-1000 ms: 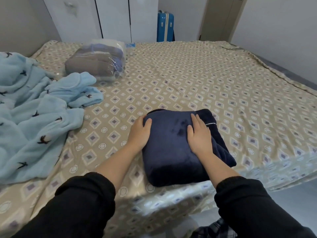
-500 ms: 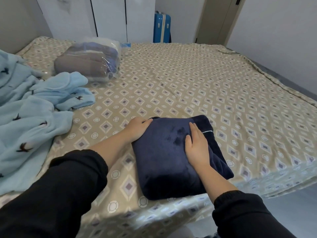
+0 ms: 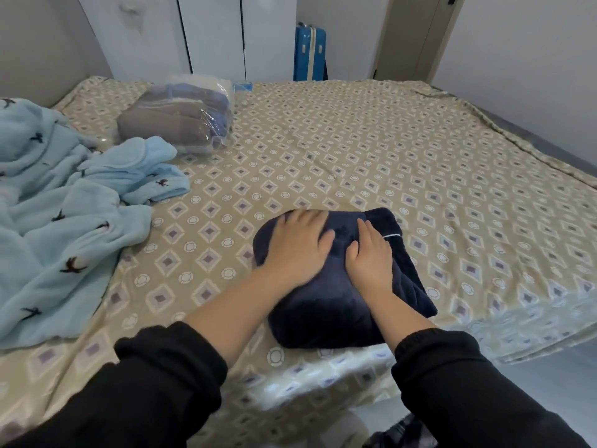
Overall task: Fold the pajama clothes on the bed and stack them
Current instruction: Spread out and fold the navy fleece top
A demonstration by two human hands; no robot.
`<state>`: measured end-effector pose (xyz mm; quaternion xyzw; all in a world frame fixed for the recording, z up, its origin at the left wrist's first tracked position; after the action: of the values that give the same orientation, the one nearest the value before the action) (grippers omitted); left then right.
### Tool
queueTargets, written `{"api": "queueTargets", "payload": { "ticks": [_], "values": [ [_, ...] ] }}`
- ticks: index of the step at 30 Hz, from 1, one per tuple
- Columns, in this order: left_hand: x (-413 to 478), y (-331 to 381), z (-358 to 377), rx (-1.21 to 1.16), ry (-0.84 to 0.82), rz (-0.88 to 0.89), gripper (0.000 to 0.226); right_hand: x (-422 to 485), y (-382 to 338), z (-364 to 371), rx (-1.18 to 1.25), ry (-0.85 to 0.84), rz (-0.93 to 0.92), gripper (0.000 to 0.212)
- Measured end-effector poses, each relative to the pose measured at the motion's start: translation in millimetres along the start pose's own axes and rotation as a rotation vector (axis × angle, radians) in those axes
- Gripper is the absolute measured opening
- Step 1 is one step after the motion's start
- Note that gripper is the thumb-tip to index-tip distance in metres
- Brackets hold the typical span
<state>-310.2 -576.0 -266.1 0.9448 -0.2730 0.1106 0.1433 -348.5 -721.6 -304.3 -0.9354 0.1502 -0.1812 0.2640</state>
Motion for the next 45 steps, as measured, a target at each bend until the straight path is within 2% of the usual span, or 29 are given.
{"api": "queueTargets", "payload": {
  "ticks": [2,4,5,7,9,14,19,22,25,28,31,34,36,39,41,43,45],
  "values": [
    [-19,1,20,0.062,-0.145,-0.017,0.055,0,4,-9,-0.108,-0.020,0.029,0.060],
    [-25,-9,26,0.064,-0.146,-0.027,0.056,-1,20,-21,-0.205,-0.070,0.153,0.082],
    [-26,-11,26,0.076,-0.142,-0.010,0.056,-3,33,-29,-0.174,-0.135,0.266,0.096],
    [-24,-9,26,0.118,-0.141,0.031,0.061,-8,57,-39,0.115,-0.292,0.524,0.117],
    [-25,-3,28,0.187,-0.113,0.093,0.066,-14,69,-42,0.324,-0.357,0.623,0.122],
    [-23,1,30,0.276,-0.073,0.186,0.064,-14,66,-38,0.421,-0.311,0.605,0.104],
    [-22,2,26,0.283,-0.118,0.159,0.063,-21,59,-42,0.563,-0.320,0.637,0.056],
    [-20,-1,17,0.229,-0.153,0.113,0.060,-18,36,-60,0.535,-0.220,0.520,0.041],
    [-7,-18,-9,0.010,-0.164,-0.017,0.061,6,-12,-94,0.456,-0.076,0.255,0.049],
    [15,-36,-54,-0.251,0.004,-0.054,0.070,37,-70,-121,0.276,-0.024,-0.047,0.060],
    [43,-58,-97,-0.365,0.203,0.007,0.083,72,-117,-124,0.017,-0.020,-0.291,0.079],
    [74,-89,-102,-0.373,0.209,0.035,0.090,108,-140,-105,-0.167,-0.065,-0.415,0.085],
    [96,-110,-84,-0.383,0.167,0.030,0.089,138,-135,-89,-0.088,-0.163,-0.350,0.078],
    [124,-118,-46,-0.435,0.099,0.042,0.081,180,-94,-73,0.117,-0.336,-0.138,0.053],
    [131,-115,-19,-0.495,-0.017,-0.003,0.077,189,-56,-59,0.150,-0.507,-0.002,0.048],
    [126,-112,7,-0.548,-0.193,-0.096,0.078,180,-18,-41,0.159,-0.683,0.130,0.048],
    [111,-110,22,-0.626,-0.319,-0.300,0.084,162,13,-26,0.234,-0.769,0.248,0.048]
  ]
}}
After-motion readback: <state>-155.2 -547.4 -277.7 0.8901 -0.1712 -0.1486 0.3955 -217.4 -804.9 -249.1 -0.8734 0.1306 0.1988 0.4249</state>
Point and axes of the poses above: each hand's wrist, its own x-axis towards the middle knuckle, its own z-axis out of the palm, y = z × x, the point moved 4 cm from there along x, towards the middle knuckle, and after that the axes turned 3 degrees about x, right-handed, at the moved point
